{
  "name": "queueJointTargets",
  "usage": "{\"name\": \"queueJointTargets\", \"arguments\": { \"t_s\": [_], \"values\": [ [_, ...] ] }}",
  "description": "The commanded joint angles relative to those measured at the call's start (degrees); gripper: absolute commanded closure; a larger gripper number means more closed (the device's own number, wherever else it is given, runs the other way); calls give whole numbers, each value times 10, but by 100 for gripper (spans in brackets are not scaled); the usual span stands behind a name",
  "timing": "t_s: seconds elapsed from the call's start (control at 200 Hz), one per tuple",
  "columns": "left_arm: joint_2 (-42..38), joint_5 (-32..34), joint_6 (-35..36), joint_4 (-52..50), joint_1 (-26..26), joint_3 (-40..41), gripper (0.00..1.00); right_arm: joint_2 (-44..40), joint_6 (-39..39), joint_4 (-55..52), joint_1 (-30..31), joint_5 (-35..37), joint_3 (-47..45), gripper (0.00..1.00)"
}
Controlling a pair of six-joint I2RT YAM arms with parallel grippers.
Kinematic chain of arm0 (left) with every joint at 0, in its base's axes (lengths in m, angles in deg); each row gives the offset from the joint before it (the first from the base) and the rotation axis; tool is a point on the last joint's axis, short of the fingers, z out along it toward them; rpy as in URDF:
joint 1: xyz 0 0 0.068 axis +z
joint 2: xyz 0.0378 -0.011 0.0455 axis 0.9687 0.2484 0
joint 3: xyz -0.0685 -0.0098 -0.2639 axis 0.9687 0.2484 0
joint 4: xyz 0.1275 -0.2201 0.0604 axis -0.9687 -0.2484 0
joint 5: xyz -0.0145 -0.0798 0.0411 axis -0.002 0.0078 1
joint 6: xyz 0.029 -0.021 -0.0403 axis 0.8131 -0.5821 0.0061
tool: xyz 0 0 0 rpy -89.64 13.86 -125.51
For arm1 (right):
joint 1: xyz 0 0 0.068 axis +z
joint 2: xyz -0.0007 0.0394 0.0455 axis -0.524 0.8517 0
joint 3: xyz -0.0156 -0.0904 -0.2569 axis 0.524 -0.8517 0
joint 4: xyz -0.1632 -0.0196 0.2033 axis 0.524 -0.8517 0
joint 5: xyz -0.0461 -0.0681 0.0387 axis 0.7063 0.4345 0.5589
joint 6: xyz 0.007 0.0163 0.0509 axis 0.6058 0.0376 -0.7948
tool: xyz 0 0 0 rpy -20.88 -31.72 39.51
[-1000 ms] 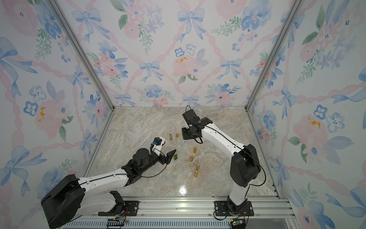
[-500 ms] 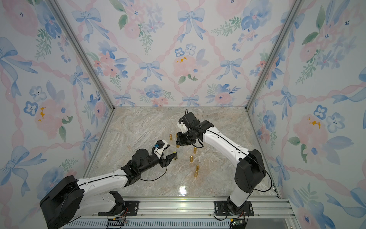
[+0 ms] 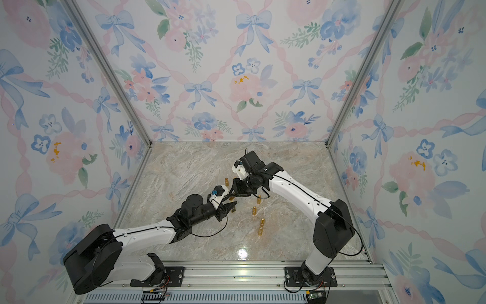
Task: Open the lipstick cap
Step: Pick up the lipstick at the center of the board.
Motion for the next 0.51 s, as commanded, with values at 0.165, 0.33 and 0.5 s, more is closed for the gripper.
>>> {"name": "queueJointTargets", "arguments": {
  "t_s": [0.165,0.33,0.5],
  "values": [
    [18,-19,-2,-1,1,-23,72,-16,-5,9,5,-11,-13,79],
    [14,-21,-9,-1,2,-17,87,-14,-5,9,4,-4,-15,79],
    [12,-10,-17,-1,2,-12,100,-30,-9,27,5,0,-17,72]
  ]
}}
